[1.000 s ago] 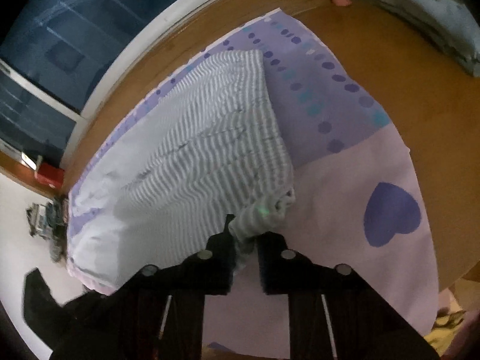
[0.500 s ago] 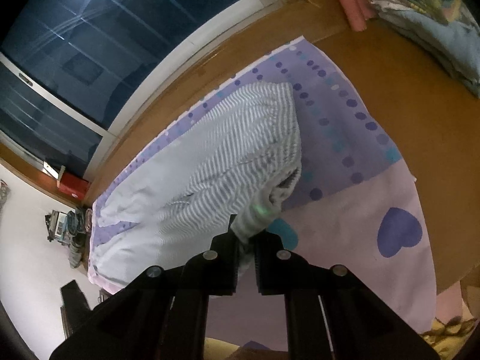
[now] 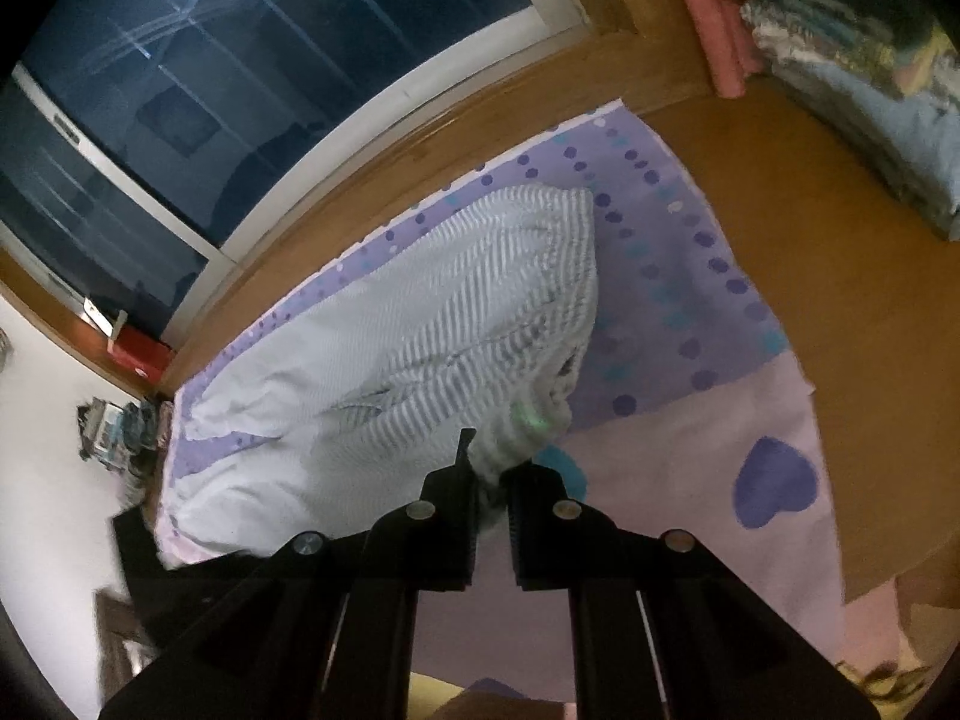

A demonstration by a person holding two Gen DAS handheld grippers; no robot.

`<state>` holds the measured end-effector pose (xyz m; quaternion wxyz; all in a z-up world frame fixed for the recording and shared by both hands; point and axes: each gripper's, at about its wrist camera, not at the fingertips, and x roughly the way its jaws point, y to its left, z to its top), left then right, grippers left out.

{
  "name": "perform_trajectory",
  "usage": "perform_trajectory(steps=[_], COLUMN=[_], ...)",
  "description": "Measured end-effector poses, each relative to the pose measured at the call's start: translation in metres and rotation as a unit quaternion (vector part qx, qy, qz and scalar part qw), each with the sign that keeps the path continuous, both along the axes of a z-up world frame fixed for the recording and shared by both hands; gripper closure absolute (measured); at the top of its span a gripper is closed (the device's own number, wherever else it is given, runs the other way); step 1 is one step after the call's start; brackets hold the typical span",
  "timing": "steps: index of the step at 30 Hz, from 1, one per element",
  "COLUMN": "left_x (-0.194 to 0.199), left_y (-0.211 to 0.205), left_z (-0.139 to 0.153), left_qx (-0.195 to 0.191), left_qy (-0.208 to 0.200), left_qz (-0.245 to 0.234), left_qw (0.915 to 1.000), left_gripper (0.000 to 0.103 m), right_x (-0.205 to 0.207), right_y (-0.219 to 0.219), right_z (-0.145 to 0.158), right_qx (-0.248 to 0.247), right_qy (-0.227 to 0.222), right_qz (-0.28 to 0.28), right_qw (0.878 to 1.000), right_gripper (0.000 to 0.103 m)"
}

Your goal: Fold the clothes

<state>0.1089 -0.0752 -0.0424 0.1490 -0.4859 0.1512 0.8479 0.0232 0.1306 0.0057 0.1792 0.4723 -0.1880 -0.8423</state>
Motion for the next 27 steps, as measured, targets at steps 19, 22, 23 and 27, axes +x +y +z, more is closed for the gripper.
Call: perform_trajectory(steps=[19, 22, 23, 27], left_x=[0.034, 0.032, 0.027, 0.023], left_y=[0.069, 0.064, 0.062, 0.059], left_z=[-0.008, -0.007, -0.008, -0.009], left_qx=[0.035, 0.043, 0.044, 0.044], left_qy=[-0.075, -0.075, -0.075, -0.074], left_qz=[-0.055, -0.041, -0.041, -0.033], left_qw=[0.995, 0.9954, 0.9954, 0.9958], left_gripper=[0.093, 0.093, 0.093, 0.093], right_x=[0.014, 0.017, 0.018, 0.031], right_y=[0.045, 0.054, 0.058, 0.071], right_z=[-0.058, -0.055, -0.053, -0.04], right_qx=[0.158, 0.154, 0.148, 0.125], right_qy=[0.004, -0.006, -0.009, -0.002], right_qz=[0.012, 0.023, 0.023, 0.034], right_qw=[0.987, 0.988, 0.989, 0.992], right_gripper=[0.093, 0.078, 0.075, 0.068])
